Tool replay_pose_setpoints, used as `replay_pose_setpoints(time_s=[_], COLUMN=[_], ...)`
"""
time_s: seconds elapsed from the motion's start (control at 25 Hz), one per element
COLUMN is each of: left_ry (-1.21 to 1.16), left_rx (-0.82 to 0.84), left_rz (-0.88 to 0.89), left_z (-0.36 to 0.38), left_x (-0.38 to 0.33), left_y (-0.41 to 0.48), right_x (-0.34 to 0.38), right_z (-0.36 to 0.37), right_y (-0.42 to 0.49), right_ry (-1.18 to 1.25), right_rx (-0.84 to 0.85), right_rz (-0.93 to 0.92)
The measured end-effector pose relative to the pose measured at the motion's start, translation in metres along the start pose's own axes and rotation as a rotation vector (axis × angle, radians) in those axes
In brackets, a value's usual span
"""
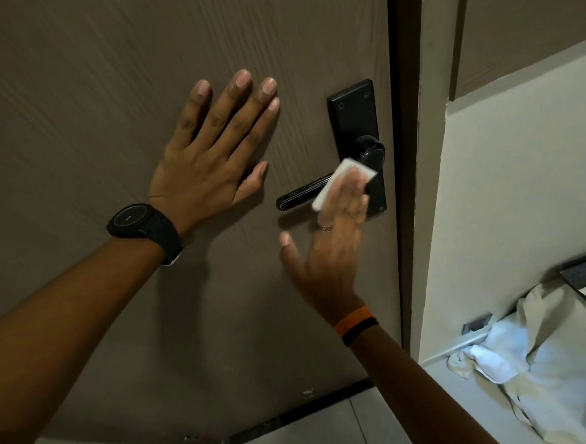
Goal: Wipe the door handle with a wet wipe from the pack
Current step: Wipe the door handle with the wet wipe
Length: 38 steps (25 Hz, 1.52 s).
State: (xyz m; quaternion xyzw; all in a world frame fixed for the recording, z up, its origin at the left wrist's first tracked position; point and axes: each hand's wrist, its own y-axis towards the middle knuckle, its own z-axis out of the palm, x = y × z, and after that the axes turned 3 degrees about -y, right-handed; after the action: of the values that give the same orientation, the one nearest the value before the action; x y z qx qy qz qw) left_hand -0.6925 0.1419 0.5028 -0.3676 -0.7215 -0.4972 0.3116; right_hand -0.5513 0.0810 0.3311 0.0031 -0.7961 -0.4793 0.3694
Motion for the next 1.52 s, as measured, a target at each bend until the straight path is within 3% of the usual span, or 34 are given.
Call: replay_pose_setpoints(time_s=[0.12,0.2,0.4,0.44,0.6,0.68,0.92,1.08,1.16,1.36,1.52], left_ry=[-0.007,-0.008,-0.009,-0.016,-0.037,-0.033,-0.020,-0.049,-0.064,-0.057,-0.077], left_rx=[0.016,0.011,-0.001,0.006,0.028,0.027,0.024,0.044,0.061,0.044,0.054], left_rz=[0.004,0.003,-0.011,-0.012,-0.027,-0.029,-0.030,-0.045,-0.051,-0.043,-0.057], left_z=[-0.001,-0.002,-0.003,-0.003,-0.005,-0.005,-0.006,-0.005,-0.004,-0.005,-0.006], left_x=[0.000,-0.001,-0.001,-0.002,-0.003,-0.003,-0.006,-0.005,-0.005,-0.006,-0.008], left_y=[0.000,0.000,0.001,0.001,0.001,0.002,0.002,0.002,0.001,0.002,0.002], right_x=[0.017,0.007,-0.022,-0.017,0.008,0.002,-0.024,0.009,0.005,-0.026,-0.008], right_z=[0.009,0.008,-0.009,-0.009,0.000,-0.002,-0.016,-0.004,-0.004,-0.020,-0.020], right_y=[-0.020,-0.019,0.008,0.007,-0.017,-0.017,0.012,-0.014,-0.015,0.017,0.005], right_ry=[-0.041,-0.099,-0.085,-0.071,-0.103,-0.144,-0.058,-0.082,-0.132,-0.136,-0.051], right_rx=[0.161,0.164,-0.002,-0.001,0.175,0.201,0.000,0.196,0.227,0.042,0.126], right_rz=[-0.223,-0.277,0.034,0.027,-0.273,-0.316,0.083,-0.251,-0.330,-0.022,-0.059])
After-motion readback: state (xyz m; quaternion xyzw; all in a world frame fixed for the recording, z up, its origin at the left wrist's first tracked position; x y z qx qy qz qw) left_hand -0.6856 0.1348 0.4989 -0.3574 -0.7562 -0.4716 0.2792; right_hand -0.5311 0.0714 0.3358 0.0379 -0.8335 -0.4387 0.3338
